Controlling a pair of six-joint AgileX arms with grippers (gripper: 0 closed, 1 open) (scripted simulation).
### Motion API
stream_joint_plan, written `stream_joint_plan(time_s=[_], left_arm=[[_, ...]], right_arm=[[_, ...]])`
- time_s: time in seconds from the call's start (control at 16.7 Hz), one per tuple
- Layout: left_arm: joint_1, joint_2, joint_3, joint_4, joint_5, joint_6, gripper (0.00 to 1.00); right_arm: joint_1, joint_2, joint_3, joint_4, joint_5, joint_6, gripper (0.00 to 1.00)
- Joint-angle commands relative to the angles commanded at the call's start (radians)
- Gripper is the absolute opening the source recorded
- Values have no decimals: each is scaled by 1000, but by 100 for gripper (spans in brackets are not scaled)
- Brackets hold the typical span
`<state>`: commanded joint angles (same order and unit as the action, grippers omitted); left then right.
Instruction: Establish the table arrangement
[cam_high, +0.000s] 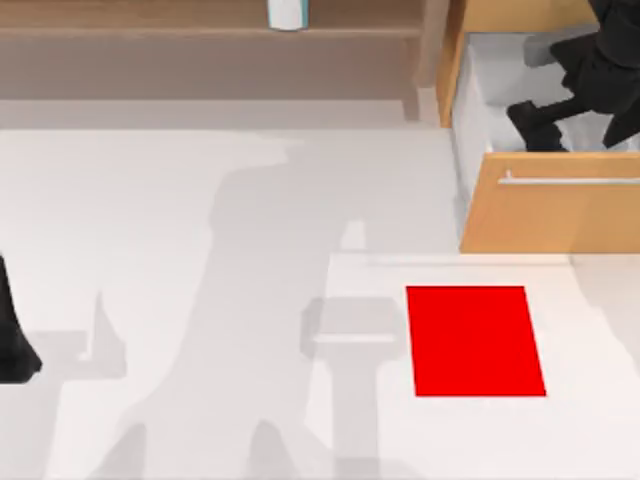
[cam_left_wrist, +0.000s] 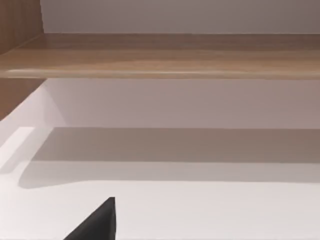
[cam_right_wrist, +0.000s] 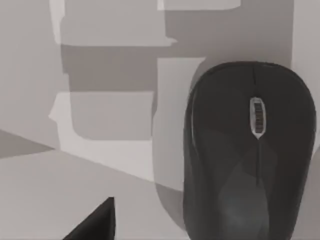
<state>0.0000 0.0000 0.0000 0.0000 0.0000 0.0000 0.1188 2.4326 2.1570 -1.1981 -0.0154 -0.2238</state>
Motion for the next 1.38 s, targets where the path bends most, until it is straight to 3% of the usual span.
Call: stream_joint_plan(time_s=[0.72,1.38], left_arm=[[0,0,0,0,0,0,100],[0,0,0,0,0,0,100]], right_arm=[[4,24,-53,78,1,4,100],[4,24,-53,78,1,4,17]])
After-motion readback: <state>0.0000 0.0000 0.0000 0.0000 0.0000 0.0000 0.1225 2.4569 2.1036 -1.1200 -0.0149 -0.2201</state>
